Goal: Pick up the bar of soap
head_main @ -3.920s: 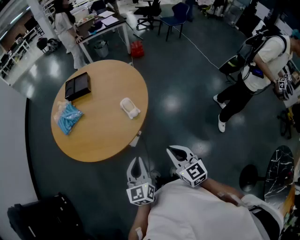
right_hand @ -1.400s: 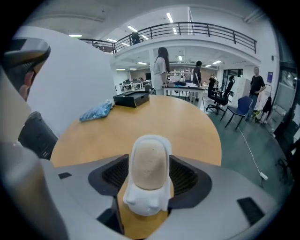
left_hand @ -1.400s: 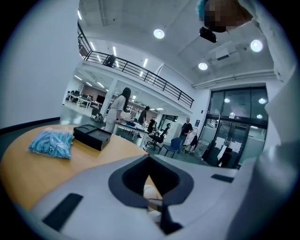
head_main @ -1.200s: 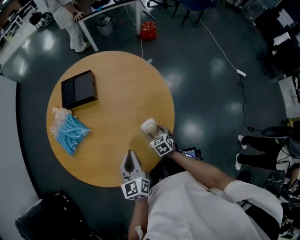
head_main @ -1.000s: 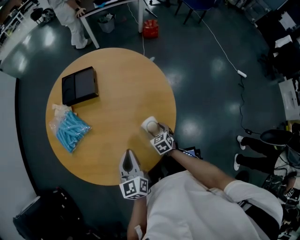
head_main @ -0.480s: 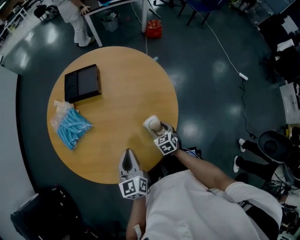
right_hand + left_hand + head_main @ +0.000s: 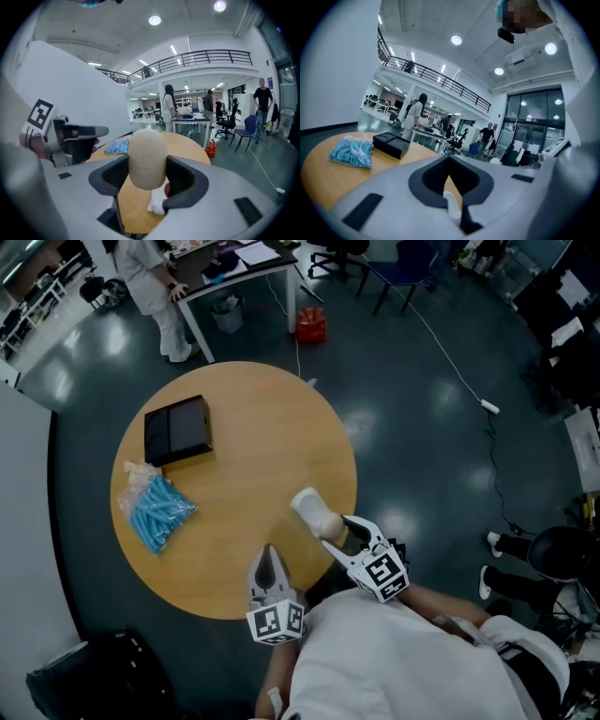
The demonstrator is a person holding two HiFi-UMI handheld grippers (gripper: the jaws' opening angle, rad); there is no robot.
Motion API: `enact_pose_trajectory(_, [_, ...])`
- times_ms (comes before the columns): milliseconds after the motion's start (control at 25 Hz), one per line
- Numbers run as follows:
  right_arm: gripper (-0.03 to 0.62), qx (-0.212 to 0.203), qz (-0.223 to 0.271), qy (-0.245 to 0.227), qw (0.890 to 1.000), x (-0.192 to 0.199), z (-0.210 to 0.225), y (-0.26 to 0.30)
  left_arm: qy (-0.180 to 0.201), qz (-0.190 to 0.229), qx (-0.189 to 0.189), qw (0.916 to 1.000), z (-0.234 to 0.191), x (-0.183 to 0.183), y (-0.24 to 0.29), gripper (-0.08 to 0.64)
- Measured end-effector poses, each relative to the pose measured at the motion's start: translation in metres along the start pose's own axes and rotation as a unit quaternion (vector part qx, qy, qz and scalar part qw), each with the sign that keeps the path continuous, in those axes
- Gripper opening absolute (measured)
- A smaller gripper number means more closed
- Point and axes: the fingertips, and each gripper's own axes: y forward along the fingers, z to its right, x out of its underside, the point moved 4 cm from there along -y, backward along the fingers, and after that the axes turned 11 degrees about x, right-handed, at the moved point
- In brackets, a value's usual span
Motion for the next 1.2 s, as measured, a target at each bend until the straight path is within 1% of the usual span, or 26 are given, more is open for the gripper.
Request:
enact_pose_trajectory(160, [0.259, 0.001, 0.024, 0.009, 1.000, -0.007, 0.006, -0.022, 0.006, 0.003, 0.010, 0.9999, 0.012, -0.003, 0.007, 0.006])
enact_pose_trajectory(320, [0.259, -0.003, 0.033, 0.014, 0.999, -0.010, 0.013, -0.020, 0.013, 0.008, 0.019, 0.9997, 0.020, -0.008, 0.016, 0.006])
enact_pose_trajectory(520, [0.259, 0.002, 0.048, 0.011, 0.999, -0.016, 0.017, -0.023, 0.024, 0.014, 0.021, 0.9994, 0.027, -0.012, 0.017, 0.006])
enact_pose_trajectory(1200, [0.259, 0.005, 0.055, 0.008, 0.998, -0.015, 0.016, -0.027, 0.026, 0.013, 0.016, 0.9994, 0.030, -0.010, 0.006, 0.006])
